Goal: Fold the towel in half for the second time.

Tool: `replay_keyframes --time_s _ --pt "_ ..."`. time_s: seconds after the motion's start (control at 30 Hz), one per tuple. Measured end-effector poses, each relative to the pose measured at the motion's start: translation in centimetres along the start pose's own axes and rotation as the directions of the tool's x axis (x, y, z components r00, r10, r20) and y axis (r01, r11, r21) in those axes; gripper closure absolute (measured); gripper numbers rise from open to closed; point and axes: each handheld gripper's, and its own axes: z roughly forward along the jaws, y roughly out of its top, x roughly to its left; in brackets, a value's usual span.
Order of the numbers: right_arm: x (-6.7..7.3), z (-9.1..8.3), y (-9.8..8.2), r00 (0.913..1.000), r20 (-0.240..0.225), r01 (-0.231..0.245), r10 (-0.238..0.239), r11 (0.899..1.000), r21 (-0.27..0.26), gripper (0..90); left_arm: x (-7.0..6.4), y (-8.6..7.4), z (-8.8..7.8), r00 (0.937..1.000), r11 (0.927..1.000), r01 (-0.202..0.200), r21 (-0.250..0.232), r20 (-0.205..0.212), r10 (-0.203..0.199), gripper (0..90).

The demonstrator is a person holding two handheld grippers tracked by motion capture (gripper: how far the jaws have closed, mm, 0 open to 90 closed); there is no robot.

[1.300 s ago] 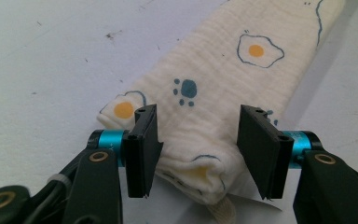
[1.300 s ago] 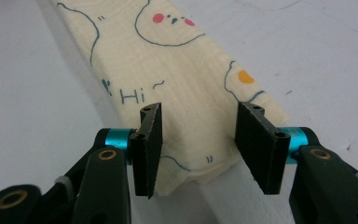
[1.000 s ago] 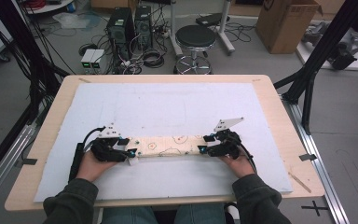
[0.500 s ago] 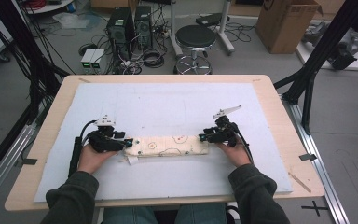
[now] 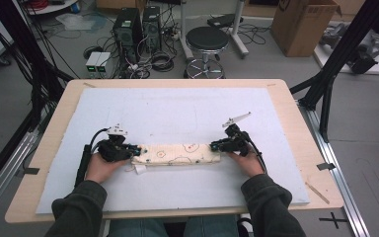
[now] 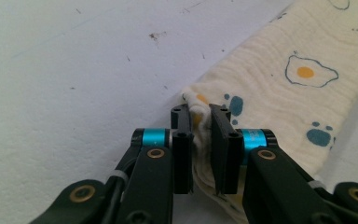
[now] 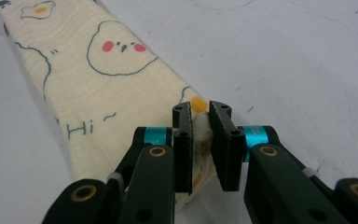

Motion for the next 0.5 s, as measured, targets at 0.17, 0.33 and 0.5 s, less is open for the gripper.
replay_keyframes --time_s 0.17,0.33,0.5 --pt "-0.1 -0.5 0.4 0.9998 0.018 0.003 -0.003 1.0 -0.016 80.6 0.1 0.8 -0.2 0.9995 0.9997 0.004 -0.025 -0.03 -0.005 81.2" --pt "-0.5 -0.9 1.6 0.9989 0.047 0.007 -0.005 0.999 -0.035 80.7 0.4 1.7 0.1 0.9979 0.9991 0.003 -0.041 -0.065 -0.006 81.2" --pt "-1.4 -0.9 2.3 0.9978 0.065 -0.011 0.015 0.998 -0.064 80.6 1.1 2.3 0.4 0.9952 0.9967 0.027 -0.077 -0.092 -0.034 81.2"
